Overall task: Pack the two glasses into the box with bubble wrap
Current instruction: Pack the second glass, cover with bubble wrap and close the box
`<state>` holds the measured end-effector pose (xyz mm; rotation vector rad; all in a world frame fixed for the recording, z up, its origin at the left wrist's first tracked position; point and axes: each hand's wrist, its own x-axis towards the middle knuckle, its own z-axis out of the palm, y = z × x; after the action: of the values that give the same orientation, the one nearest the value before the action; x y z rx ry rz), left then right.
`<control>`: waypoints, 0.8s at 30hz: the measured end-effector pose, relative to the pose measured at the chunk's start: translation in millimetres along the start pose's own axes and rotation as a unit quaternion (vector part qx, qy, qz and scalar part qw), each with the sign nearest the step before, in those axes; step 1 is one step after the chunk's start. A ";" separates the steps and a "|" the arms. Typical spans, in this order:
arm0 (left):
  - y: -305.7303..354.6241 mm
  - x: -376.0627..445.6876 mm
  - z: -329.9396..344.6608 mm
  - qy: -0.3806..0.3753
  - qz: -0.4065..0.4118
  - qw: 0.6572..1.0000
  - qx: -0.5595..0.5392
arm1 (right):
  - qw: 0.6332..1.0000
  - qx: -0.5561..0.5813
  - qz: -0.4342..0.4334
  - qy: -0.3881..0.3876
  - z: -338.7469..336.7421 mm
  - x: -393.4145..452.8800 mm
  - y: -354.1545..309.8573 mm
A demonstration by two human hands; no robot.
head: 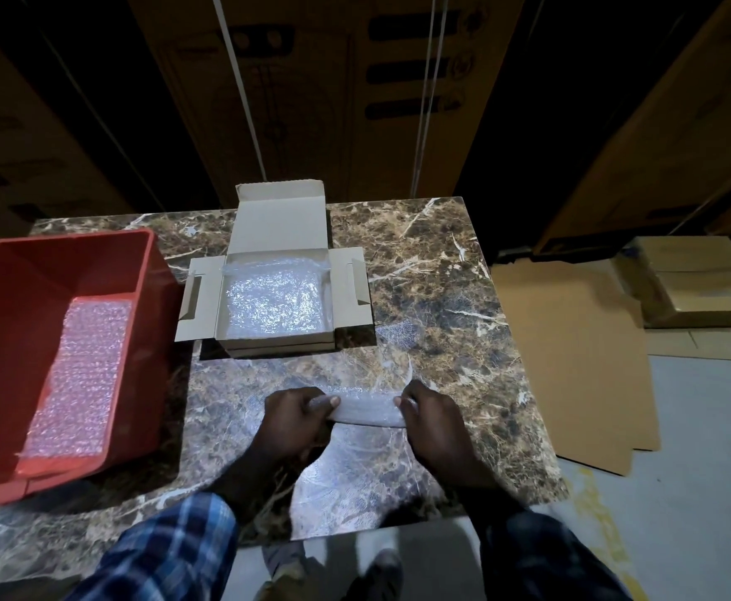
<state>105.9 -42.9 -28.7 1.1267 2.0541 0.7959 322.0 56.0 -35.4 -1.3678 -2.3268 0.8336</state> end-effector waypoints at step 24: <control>-26.8 -1.2 17.2 0.060 0.235 0.910 0.335 | 0.979 -0.192 -0.071 -0.028 13.3 -9.3 12.5</control>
<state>107.0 -52.5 -59.1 2.0522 2.2566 0.3586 328.1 48.3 -53.4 -1.3086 -2.6933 0.3982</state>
